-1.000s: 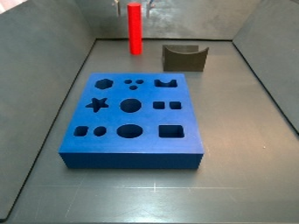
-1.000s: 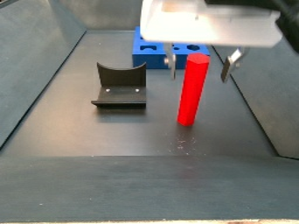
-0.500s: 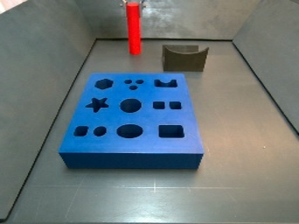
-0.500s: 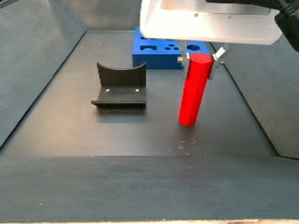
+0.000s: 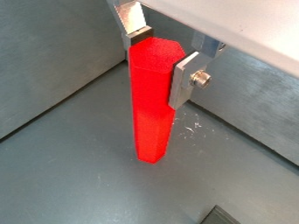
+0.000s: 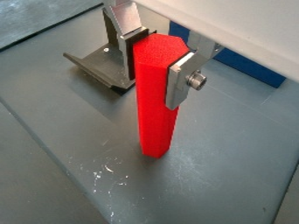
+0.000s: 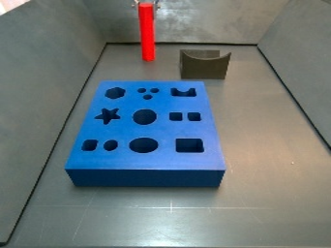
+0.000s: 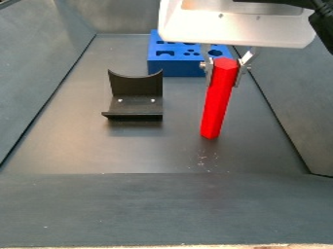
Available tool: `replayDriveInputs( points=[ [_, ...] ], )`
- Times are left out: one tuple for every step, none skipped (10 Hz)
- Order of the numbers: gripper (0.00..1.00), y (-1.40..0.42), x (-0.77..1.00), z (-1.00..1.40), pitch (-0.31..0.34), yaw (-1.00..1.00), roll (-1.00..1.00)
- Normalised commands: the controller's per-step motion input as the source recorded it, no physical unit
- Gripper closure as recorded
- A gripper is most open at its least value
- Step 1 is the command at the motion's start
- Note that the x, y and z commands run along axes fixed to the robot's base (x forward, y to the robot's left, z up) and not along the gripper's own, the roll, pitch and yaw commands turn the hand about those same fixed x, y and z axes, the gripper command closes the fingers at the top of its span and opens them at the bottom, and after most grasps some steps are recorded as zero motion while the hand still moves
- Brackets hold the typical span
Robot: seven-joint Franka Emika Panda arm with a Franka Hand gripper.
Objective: Pick up the hexagon object. Move up. Move to above the board. Insert the hexagon object.
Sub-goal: Pick up the hexagon object, then move up, then move to above the board.
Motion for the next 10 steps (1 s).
replayDriveInputs(
  points=[
    [1.00,0.00,0.00,0.00,0.000,0.00,0.00],
    [1.00,0.00,0.00,0.00,0.000,0.00,0.00],
    [1.00,0.00,0.00,0.00,0.000,0.00,0.00],
    [1.00,0.00,0.00,0.83,0.000,0.00,0.00],
    [1.00,-0.03,-0.02,0.81,0.015,0.03,-0.01],
    [1.00,-0.03,-0.05,0.75,0.036,0.03,-0.01],
    [1.00,-0.02,-0.03,0.53,0.044,0.02,0.00],
    [1.00,-0.01,-0.02,0.43,0.049,0.02,0.01],
    [1.00,0.00,0.00,0.20,0.068,0.02,0.02],
    [1.00,0.62,-0.41,1.00,0.248,-0.39,0.03]
  ],
)
